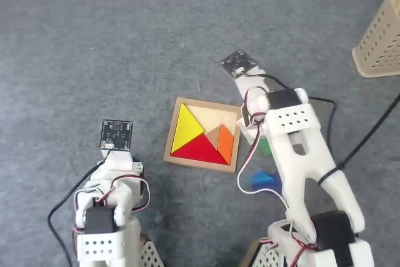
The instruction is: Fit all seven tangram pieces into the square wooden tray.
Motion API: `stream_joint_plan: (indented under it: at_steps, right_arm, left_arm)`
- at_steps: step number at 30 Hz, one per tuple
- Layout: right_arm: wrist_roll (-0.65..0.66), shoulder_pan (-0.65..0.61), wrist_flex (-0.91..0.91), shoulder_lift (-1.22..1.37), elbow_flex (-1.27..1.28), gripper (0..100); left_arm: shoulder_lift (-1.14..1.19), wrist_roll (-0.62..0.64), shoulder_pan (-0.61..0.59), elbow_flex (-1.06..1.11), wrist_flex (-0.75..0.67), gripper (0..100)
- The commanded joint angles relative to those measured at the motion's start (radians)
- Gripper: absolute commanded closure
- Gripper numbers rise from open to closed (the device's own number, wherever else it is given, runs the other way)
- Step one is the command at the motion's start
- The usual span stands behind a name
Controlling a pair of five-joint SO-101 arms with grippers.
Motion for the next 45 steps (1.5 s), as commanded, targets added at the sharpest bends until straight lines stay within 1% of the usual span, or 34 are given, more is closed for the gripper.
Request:
stream_joint_plan:
  at_steps: [1,3,6,10,14,21,28,32,34,39,45]
  right_arm:
    - [-0.011,-0.010,-0.005,-0.010,-0.029,81.5]
    - [0.005,-0.007,-0.021,-0.008,0.014,81.1]
    - [0.095,0.015,-0.068,-0.008,0.120,78.7]
    - [0.064,0.074,-0.177,-0.008,0.212,72.1]
    - [0.054,0.117,-0.229,-0.008,0.249,71.9]
    - [0.058,0.111,-0.288,-0.002,0.311,71.8]
    - [0.055,0.101,-0.352,0.131,0.311,71.9]
    - [0.055,0.101,-0.358,0.143,0.310,72.1]
    - [0.055,0.101,-0.358,0.140,0.310,74.3]
    - [0.054,0.101,-0.361,0.137,0.310,86.8]
    - [0.052,0.101,-0.351,0.094,0.299,92.3]
  left_arm:
    - [-0.018,-0.003,0.003,-0.010,0.006,98]
    - [-0.018,-0.003,0.003,-0.010,0.006,98]
    - [-0.018,-0.003,0.003,-0.010,0.006,98]
    - [-0.018,-0.003,0.003,-0.010,0.006,98]
    - [-0.018,-0.003,0.003,-0.010,0.006,98]
    - [-0.018,-0.003,0.003,-0.010,0.006,98]
    - [-0.018,-0.003,0.003,-0.010,0.006,98]
    - [-0.018,-0.003,0.003,-0.010,0.006,98]
    - [-0.018,-0.003,0.003,-0.010,0.006,98]
    - [-0.018,-0.003,0.003,-0.010,0.006,98]
    - [-0.018,-0.003,0.003,-0.010,0.006,98]
